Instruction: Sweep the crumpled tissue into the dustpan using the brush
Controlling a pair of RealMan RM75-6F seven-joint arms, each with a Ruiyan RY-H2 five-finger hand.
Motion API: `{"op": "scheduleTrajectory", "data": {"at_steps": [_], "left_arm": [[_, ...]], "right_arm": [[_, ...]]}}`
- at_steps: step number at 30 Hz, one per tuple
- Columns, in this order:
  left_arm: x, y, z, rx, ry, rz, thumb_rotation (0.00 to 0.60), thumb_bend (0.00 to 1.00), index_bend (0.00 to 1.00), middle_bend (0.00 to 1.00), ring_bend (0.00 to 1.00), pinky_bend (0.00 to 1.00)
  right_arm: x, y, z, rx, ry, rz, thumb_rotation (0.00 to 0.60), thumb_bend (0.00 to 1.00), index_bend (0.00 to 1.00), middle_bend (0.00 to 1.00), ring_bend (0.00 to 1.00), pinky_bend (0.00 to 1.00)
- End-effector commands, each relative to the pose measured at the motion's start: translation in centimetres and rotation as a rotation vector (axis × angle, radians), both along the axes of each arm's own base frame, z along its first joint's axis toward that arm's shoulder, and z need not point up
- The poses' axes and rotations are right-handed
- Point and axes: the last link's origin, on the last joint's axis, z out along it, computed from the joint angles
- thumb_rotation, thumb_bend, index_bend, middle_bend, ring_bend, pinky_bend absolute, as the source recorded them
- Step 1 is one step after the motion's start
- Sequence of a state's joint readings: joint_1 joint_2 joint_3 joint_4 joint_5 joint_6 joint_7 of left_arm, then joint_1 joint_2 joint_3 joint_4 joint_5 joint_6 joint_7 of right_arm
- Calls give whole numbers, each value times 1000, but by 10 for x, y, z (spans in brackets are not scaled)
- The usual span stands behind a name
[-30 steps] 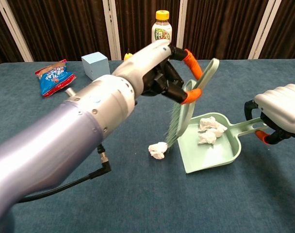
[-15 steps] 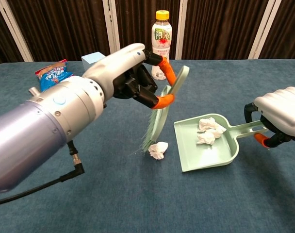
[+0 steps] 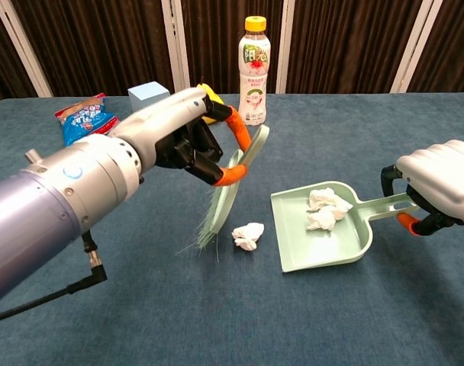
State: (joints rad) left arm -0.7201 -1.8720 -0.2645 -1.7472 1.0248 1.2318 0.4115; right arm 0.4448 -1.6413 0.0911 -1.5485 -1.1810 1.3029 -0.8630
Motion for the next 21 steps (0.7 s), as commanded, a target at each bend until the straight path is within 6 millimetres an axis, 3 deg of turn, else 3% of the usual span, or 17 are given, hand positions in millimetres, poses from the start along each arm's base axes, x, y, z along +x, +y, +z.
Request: {"op": "scheduleTrajectory", "data": {"at_steps": [1,12,21], "left_arm": [[1,-2,-12,-19,-5,9,600,638,768,1000,1000,1000],[33,-2,-45,-22,-75,4,600,623,768,1000,1000,1000],[81,6,-42,41,-183,-34,600,604,768,1000,1000,1000]], "right_arm": [[0,0,0,0,1,-1,600,512,591,862,900,929],[-5,-2,3,-3,10,-9,600,512,591,862,900,929],[-8,-3,7,-8,9,-11,600,512,591,862,900,929]]}}
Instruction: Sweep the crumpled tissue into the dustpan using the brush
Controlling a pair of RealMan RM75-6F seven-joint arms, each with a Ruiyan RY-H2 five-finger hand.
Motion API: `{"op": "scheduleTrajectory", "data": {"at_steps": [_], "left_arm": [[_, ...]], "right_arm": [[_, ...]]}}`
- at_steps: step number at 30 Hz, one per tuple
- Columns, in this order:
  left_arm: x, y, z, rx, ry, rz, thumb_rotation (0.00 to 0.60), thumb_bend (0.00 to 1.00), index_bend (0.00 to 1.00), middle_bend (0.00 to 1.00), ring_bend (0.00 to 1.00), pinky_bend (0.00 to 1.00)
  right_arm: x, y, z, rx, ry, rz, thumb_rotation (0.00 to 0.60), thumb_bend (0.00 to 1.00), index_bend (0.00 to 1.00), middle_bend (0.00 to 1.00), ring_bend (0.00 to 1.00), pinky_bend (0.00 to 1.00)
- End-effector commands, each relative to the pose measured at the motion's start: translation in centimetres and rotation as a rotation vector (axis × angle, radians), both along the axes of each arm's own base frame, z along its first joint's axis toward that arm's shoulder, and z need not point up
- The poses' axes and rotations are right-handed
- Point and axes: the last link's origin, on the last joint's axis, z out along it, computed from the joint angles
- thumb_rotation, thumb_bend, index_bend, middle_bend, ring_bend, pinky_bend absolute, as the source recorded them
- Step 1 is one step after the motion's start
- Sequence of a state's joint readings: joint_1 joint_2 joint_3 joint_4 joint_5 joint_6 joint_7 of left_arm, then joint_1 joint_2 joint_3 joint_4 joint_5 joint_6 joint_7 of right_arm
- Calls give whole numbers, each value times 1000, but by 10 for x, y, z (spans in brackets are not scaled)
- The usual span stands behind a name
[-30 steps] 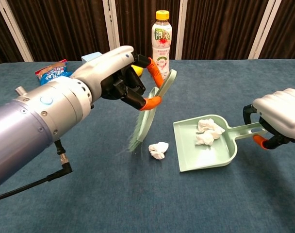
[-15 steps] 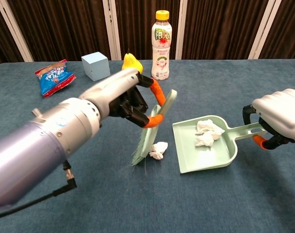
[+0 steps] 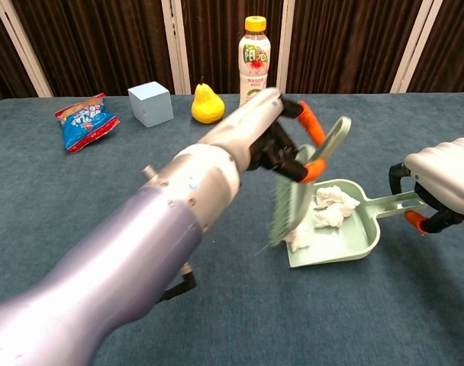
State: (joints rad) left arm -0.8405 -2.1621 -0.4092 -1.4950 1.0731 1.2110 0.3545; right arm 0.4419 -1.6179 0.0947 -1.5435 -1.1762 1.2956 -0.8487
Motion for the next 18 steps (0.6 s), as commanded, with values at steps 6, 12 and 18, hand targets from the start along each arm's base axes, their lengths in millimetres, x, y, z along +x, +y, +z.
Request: {"op": "scheduleTrajectory", "data": {"at_steps": [6,12,18], "left_arm": [[27,8,12,57,-68,-29,600,601,768,1000,1000,1000],[17,16,33,87,-84,-32,600,601,768,1000,1000,1000],[-4,26,58,121,-55,-31,600,599,768,1000,1000,1000]], "right_arm": [[0,0,4,-4,-2,1,600,512,591,862,900,929],[-3,-2,4,-6,-3,-8,600,513,591,862,900,929],[-3,1,2,0,-1,-12,600,512,591,862,900,929]]}}
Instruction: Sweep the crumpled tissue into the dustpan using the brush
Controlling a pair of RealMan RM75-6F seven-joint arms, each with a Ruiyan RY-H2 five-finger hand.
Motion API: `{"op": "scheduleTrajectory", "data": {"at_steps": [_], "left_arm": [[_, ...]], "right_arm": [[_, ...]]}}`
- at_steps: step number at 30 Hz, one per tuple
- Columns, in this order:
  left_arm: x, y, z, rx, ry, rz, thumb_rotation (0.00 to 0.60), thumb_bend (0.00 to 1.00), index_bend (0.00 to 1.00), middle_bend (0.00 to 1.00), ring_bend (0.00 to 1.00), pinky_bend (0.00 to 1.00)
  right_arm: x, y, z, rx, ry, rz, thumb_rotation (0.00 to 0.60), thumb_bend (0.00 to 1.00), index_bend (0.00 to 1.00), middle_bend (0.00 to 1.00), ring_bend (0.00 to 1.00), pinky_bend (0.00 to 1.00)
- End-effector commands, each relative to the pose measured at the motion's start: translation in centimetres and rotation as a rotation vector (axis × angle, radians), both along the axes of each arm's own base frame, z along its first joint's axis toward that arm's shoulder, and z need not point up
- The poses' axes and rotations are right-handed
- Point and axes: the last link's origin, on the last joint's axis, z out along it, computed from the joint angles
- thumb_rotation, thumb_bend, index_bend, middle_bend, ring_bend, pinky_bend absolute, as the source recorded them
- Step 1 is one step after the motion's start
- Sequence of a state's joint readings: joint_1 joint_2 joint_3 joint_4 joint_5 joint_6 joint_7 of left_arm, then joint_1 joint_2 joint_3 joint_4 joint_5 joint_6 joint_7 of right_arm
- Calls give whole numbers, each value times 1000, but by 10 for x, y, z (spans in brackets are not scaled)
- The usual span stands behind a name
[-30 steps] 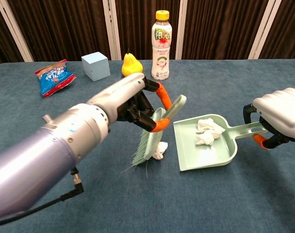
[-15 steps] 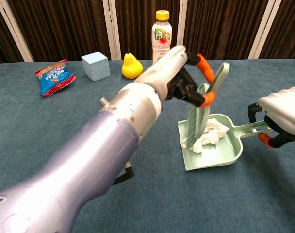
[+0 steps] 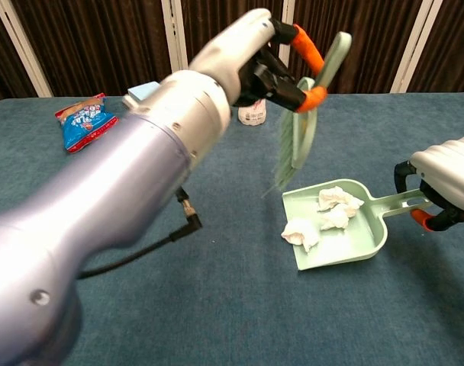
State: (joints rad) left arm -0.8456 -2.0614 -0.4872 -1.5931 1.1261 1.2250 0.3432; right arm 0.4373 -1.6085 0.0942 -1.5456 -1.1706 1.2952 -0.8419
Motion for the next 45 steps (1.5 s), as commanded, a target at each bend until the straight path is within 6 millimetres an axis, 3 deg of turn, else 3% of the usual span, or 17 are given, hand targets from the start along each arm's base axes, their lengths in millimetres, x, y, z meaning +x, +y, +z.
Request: {"op": "scheduleTrajectory", "data": {"at_steps": [1,11,13,16,19,37,45], "left_arm": [[-17,5,16,25,35,5,600,598,767,1000,1000,1000],[-64,18,48,69,108,57,600,598,768,1000,1000,1000],[-71,19,54,78,119,62,600,598,768,1000,1000,1000],[-82,22,66,101,144,67,600,598,768,1000,1000,1000],[-91,24,76,116,159,74,600,598,768,1000,1000,1000],[-117,16,104,182,333,36,600,597,768,1000,1000,1000],[-143,17,109,210,608,1,600,597,768,1000,1000,1000]], "right_arm": [[2,2,-2,4,-4,-2,600,513,591,861,900,929],[12,15,-12,26,-3,17,600,510,563,862,900,929],[14,17,-13,33,-5,21,600,510,459,862,899,929],[16,20,-13,34,1,24,600,510,192,862,900,929],[17,23,-12,35,3,19,600,511,12,862,900,929],[15,30,7,10,32,-11,600,510,0,862,899,929],[10,30,18,0,11,-21,600,510,0,862,900,929]]}}
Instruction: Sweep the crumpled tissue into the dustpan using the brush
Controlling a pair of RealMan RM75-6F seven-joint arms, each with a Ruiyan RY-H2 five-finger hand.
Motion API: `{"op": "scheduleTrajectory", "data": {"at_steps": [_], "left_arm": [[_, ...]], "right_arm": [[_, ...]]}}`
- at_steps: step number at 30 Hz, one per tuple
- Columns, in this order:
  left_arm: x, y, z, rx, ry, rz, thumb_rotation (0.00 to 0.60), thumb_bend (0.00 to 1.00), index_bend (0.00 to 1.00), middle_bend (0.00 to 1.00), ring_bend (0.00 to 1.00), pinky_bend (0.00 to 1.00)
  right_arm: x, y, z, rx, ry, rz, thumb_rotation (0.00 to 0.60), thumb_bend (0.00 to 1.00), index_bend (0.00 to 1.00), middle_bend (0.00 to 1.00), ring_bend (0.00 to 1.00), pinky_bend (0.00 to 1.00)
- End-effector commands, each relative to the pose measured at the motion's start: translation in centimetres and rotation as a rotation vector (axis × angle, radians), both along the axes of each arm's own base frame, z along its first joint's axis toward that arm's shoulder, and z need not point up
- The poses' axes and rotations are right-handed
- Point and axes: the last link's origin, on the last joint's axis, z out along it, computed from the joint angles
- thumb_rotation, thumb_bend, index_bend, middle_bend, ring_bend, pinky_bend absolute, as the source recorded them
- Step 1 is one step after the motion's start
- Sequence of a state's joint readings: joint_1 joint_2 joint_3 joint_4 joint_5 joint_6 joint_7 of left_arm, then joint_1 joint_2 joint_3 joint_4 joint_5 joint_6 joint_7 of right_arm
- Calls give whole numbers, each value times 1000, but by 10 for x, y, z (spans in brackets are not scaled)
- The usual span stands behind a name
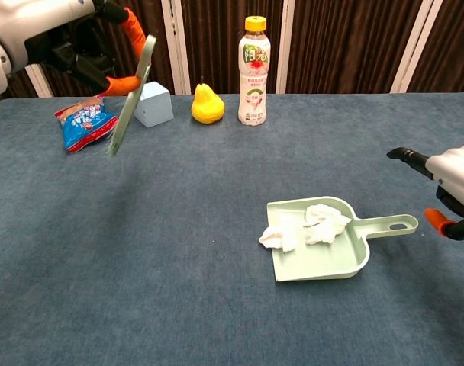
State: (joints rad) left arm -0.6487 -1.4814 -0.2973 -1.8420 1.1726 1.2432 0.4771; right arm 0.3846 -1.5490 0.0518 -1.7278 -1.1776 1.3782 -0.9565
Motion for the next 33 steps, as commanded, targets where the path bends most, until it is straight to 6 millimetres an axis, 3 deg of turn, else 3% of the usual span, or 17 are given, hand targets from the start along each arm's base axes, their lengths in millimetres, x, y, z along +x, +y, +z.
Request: {"op": "scheduleTrajectory", "data": {"at_steps": [1,5,10,15,20,30,32,33], "left_arm": [[-15,0,3,3,147,3,600,597,767,1000,1000,1000],[-31,1,3,-24,261,74,600,548,706,998,1000,1000],[-44,0,4,-65,389,170,600,258,507,968,1000,1000],[-48,2,8,-65,389,228,600,99,311,967,1000,1000],[-45,2,14,-37,289,229,600,86,213,964,1000,1000],[-51,-7,34,7,147,220,600,86,179,949,999,1000],[-56,-10,39,7,129,228,600,86,179,921,984,1000],[-59,-12,42,10,120,231,600,86,178,882,954,1000]], "right_arm": [[-1,1,2,0,-8,-2,600,510,0,862,900,928],[-3,2,5,0,-13,-6,600,510,0,862,900,929],[-4,2,9,-2,-16,-4,600,510,0,862,900,928],[-3,1,13,-8,-19,3,600,510,0,862,900,929],[-1,0,17,-18,-18,10,600,510,0,861,900,928],[-4,-4,29,-49,-25,12,600,510,0,862,895,928],[-6,-5,33,-56,-29,14,600,511,0,844,864,913],[-7,-5,35,-58,-32,16,600,510,0,780,797,880]]}}
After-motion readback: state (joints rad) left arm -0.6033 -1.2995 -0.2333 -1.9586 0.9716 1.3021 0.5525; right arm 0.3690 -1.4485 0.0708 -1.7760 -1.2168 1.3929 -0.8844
